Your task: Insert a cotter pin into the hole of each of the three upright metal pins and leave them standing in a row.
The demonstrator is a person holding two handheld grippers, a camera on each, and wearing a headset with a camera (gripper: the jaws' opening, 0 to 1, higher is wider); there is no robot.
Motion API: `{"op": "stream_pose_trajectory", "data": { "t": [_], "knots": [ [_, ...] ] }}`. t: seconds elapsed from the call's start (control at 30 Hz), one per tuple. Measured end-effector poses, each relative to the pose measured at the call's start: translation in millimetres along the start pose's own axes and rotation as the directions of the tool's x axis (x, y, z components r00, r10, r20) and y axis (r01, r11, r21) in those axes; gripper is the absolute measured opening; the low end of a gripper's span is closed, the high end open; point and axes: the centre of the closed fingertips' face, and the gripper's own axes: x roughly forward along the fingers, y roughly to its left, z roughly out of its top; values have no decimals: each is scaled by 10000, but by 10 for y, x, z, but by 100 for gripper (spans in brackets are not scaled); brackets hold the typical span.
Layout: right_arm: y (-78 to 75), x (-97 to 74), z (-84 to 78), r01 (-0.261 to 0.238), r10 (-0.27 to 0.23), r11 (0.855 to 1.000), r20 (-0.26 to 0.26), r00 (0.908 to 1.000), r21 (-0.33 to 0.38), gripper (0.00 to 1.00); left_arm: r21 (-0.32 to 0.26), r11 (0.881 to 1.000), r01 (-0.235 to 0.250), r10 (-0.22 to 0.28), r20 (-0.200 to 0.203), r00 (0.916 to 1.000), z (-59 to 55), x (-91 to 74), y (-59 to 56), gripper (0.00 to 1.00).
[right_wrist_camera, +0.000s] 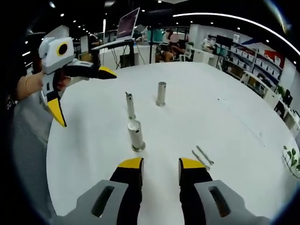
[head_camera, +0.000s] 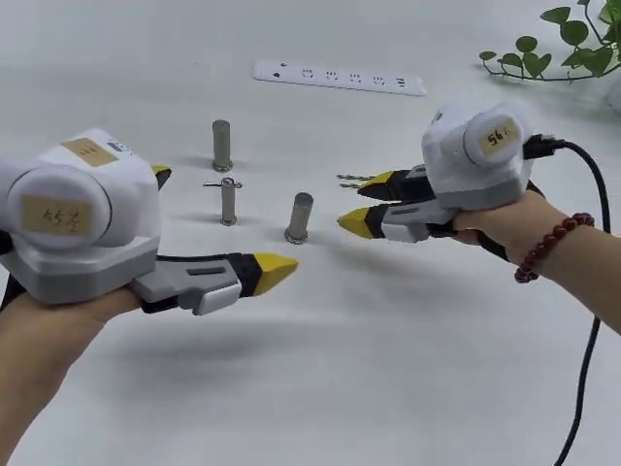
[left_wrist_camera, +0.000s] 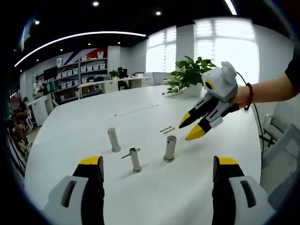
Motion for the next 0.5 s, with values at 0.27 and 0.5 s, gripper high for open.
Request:
{"op": "stream_pose_trajectory", "data": {
  "t": [0.27,0.5],
  "knots": [
    [-112,-28,-26,-109,6,9951,-1047,9945,-982,22,77,10000,-2,2,64,10000,36,-5,-6,96],
    [-284,26,34,-324,168,9930,-1365,9905,-1131,19,71,10000,-18,17,102,9999,52,-18,7,95]
  ]
}}
